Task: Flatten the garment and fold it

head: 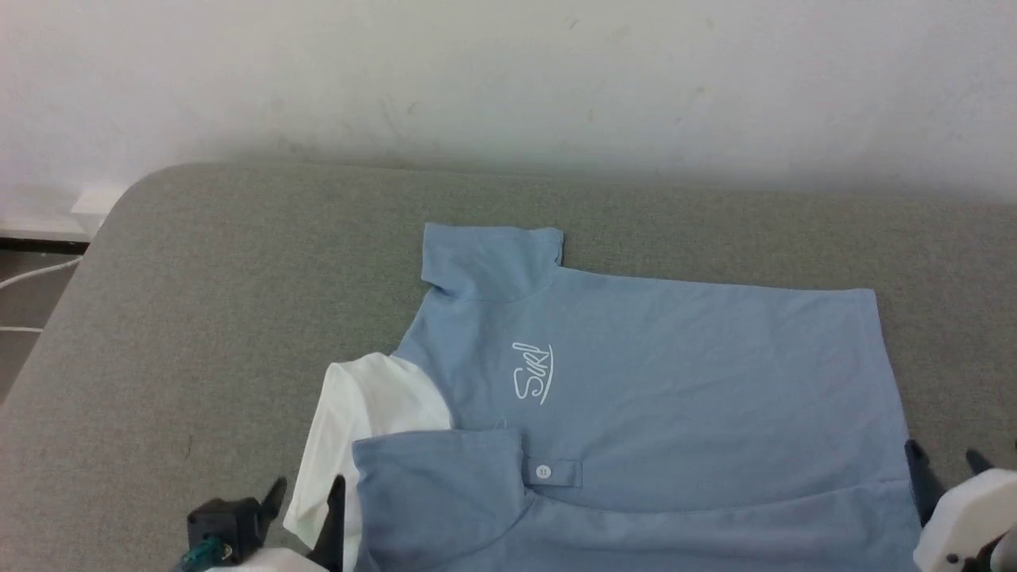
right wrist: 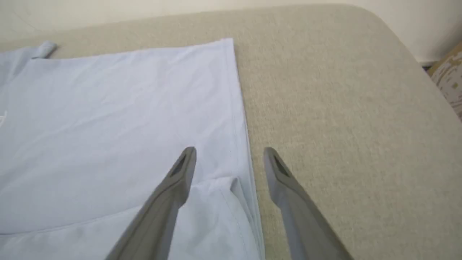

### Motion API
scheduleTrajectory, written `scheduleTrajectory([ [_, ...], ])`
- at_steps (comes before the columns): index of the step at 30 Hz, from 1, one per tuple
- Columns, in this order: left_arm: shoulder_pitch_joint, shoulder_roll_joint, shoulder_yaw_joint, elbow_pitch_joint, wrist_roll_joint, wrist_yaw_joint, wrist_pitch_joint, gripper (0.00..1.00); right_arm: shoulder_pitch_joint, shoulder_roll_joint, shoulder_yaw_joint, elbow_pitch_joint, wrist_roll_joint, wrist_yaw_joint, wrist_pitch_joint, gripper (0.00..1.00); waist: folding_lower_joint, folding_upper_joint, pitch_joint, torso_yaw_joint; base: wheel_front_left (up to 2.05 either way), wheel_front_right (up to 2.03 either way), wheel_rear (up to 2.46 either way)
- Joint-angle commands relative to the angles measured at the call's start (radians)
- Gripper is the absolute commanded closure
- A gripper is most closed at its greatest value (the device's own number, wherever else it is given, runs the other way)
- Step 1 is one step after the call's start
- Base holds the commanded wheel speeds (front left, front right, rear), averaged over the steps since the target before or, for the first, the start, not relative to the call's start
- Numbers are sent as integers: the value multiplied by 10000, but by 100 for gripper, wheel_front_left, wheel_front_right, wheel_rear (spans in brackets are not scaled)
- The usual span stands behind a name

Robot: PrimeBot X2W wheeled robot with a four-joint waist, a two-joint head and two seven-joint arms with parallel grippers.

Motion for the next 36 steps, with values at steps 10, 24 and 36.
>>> scheduleTrajectory([
  [10,-757,-319,732,-940,1051,-550,-2249,0,-652,-518,1348,-1511,-103,-9,-3130,0,0,0,-156,-414,0,0,0],
  [24,-3163,268,1188,-524,1872,-1719,-1350,0,-1033,-545,3306,-1134,-554,-9,-5487,0,0,0,1395,-1649,0,0,0],
  [36,-7930,2137,761,1649,1442,-3744,3335,0,-2211,-211,3951,-984,-535,-9,-5868,0,0,0,3540,-3311,0,0,0],
])
